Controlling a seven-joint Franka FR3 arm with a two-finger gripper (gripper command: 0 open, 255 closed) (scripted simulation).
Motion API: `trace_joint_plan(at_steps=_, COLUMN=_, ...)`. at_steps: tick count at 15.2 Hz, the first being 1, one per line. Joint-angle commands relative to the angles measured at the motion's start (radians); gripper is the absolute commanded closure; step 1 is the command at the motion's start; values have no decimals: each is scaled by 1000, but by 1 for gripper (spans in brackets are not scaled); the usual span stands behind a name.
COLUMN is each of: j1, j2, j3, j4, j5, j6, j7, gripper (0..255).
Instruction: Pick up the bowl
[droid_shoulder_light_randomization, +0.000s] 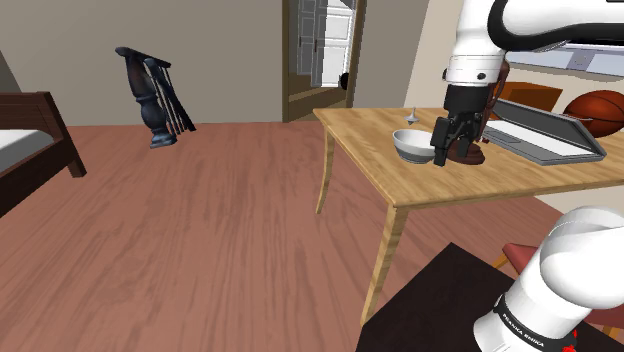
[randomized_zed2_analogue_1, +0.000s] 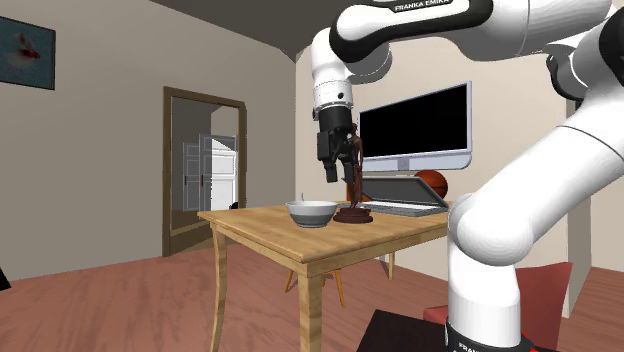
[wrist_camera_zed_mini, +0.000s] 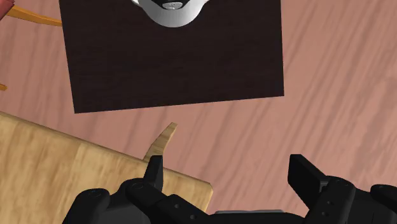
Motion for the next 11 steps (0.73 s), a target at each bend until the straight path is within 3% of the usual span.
trace_joint_plan(at_steps=1, j1=0, j2=0, j3=0, j4=0, j5=0, j6=0, j7=0, gripper=0)
trace_joint_plan(at_steps=11, j1=-78, j2=279, j3=-42, j4=75, j5=-185, j6=225, j7=-71, gripper=0)
